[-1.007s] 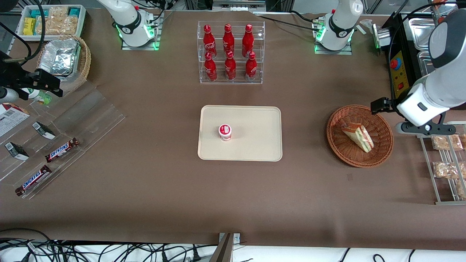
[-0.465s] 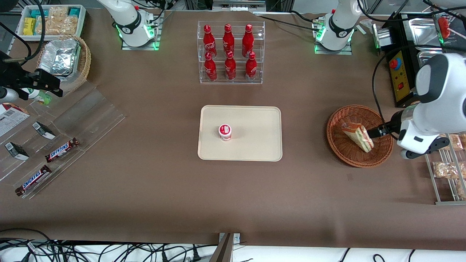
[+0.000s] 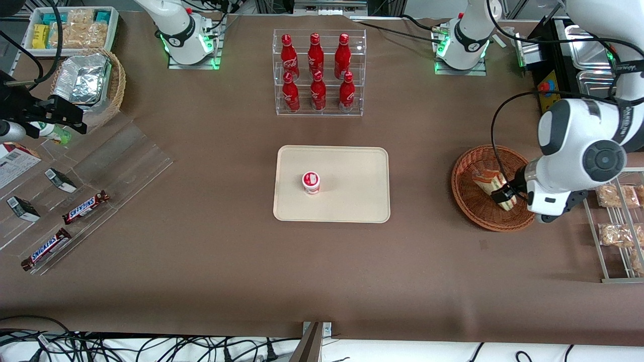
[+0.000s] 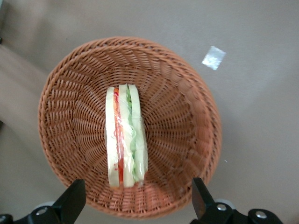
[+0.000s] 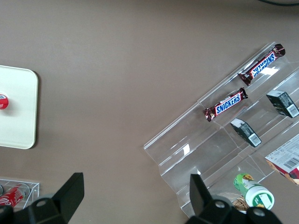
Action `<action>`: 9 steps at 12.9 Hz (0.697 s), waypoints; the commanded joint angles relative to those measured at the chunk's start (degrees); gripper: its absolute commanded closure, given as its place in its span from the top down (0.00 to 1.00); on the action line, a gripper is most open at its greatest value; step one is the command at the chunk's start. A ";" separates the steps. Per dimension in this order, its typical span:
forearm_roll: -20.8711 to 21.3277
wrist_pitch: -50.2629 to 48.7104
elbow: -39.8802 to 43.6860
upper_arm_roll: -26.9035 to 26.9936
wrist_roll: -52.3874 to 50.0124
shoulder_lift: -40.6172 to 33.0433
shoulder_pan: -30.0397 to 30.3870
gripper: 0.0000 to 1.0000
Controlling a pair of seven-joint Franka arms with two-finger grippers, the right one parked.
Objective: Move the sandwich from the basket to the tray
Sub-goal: 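Move the left gripper over the wrapped sandwich in the wicker basket, then lower the left gripper and close it on the sandwich's crust edge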
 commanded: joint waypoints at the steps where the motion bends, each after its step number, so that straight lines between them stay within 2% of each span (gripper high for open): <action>1: 1.80 5.13 -6.95 -0.06 -2.85 -3.15 0.67 1.00; 4: 6.00 8.48 -11.34 -0.15 -3.64 -3.68 0.76 1.00; 9: 6.37 11.65 -13.90 -0.41 -9.25 -3.68 0.85 1.00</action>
